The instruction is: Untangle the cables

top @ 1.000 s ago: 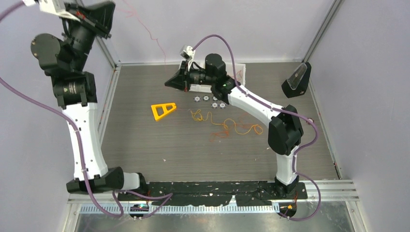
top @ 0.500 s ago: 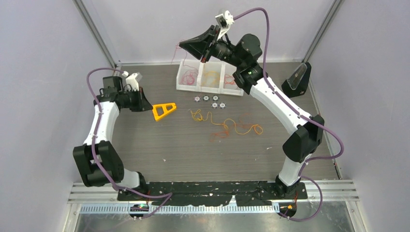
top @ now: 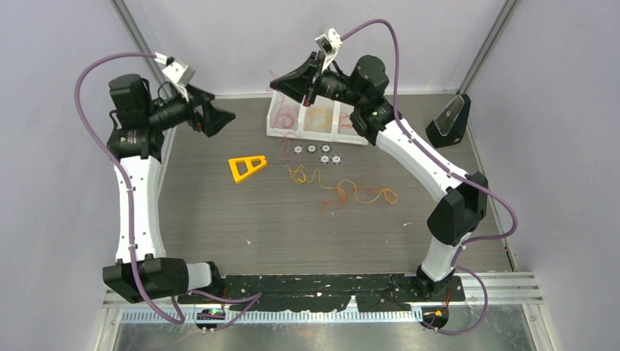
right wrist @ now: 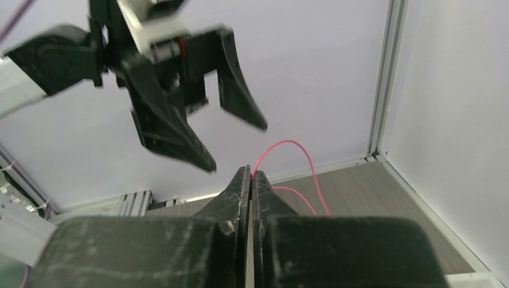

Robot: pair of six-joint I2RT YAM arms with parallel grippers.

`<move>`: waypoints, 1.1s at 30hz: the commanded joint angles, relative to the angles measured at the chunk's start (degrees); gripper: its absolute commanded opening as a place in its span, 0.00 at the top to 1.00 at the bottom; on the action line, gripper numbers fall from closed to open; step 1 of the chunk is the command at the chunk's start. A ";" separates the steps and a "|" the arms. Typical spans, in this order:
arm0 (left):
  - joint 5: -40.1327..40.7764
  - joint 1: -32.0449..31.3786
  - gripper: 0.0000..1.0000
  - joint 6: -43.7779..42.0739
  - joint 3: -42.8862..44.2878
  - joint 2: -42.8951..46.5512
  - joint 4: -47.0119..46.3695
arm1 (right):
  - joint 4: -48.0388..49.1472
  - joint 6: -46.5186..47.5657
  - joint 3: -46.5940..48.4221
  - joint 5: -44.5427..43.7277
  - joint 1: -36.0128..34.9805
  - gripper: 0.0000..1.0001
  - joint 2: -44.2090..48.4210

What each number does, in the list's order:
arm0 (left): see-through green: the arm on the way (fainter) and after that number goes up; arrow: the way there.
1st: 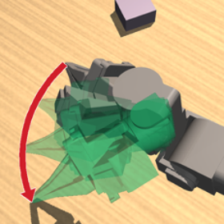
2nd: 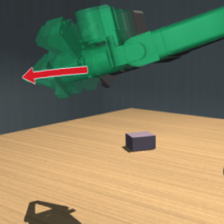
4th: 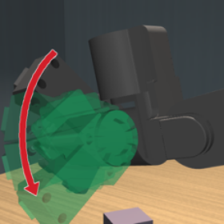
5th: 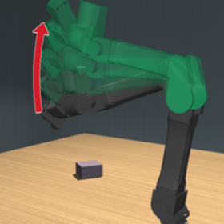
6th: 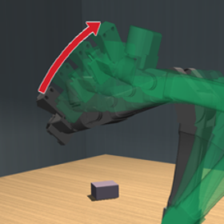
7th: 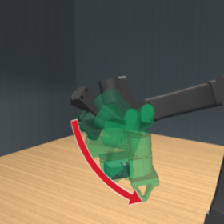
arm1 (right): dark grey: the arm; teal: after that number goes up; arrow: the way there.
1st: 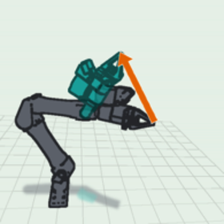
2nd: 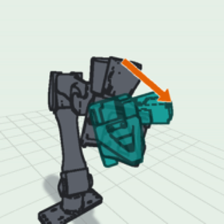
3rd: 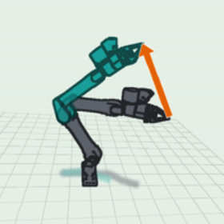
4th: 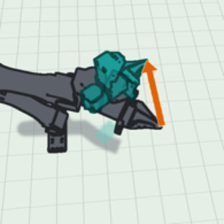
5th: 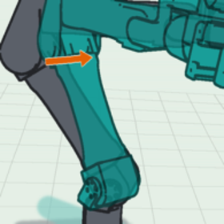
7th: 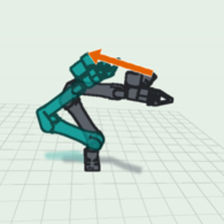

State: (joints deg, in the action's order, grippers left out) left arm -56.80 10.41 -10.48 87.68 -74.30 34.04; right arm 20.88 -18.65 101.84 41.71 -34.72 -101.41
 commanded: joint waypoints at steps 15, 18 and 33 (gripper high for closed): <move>2.79 -16.60 0.00 13.05 -5.79 -10.06 -40.79 | 2.91 -3.05 3.24 3.03 -0.29 0.95 1.29; 1.12 -18.04 0.08 16.54 -4.83 -12.82 -43.01 | 2.84 -3.47 4.44 2.86 -0.35 0.95 0.90; -3.04 -17.81 1.00 22.46 -4.79 -16.00 -49.54 | 2.19 -7.87 6.67 2.41 4.18 0.95 0.58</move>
State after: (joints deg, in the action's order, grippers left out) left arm -58.19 -7.60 9.43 81.38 -91.48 -10.24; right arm 21.21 -24.16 106.85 44.27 -32.91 -101.41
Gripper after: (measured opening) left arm 0.044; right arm 0.065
